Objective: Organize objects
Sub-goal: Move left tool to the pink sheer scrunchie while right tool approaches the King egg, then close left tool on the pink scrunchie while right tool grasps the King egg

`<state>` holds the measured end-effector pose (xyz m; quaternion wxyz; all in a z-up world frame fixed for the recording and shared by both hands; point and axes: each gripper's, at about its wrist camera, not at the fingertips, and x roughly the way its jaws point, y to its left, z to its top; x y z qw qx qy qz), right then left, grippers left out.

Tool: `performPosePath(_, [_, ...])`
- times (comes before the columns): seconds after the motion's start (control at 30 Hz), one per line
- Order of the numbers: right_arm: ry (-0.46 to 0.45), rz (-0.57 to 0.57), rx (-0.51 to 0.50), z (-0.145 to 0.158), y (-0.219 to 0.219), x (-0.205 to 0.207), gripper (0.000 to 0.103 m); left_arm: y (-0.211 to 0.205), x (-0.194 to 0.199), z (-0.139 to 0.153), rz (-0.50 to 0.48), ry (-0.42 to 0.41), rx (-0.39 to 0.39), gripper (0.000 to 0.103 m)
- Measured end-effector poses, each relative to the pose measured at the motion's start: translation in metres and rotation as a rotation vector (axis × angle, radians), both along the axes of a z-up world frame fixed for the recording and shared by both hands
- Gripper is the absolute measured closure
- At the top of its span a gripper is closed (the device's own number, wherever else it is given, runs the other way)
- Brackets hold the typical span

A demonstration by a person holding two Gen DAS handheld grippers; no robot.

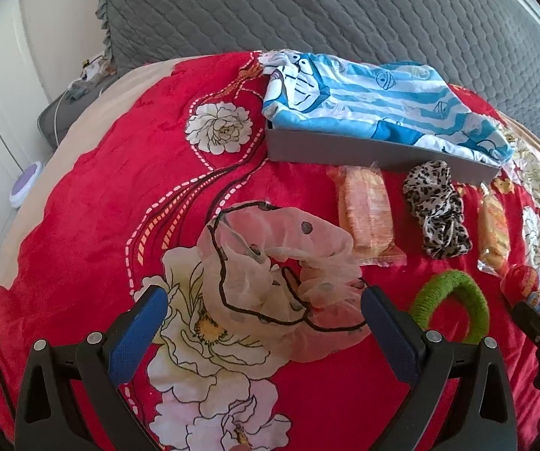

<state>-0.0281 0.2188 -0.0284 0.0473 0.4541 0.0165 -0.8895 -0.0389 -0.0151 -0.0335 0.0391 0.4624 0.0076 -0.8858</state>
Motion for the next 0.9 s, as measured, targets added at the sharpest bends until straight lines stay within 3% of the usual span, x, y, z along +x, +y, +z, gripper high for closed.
performPosePath(0.9, [-0.002,0.019,0.034,-0.020,0.005,-0.015,0.001,0.001,-0.023,-0.036,0.002,-0.045,0.034,0.001])
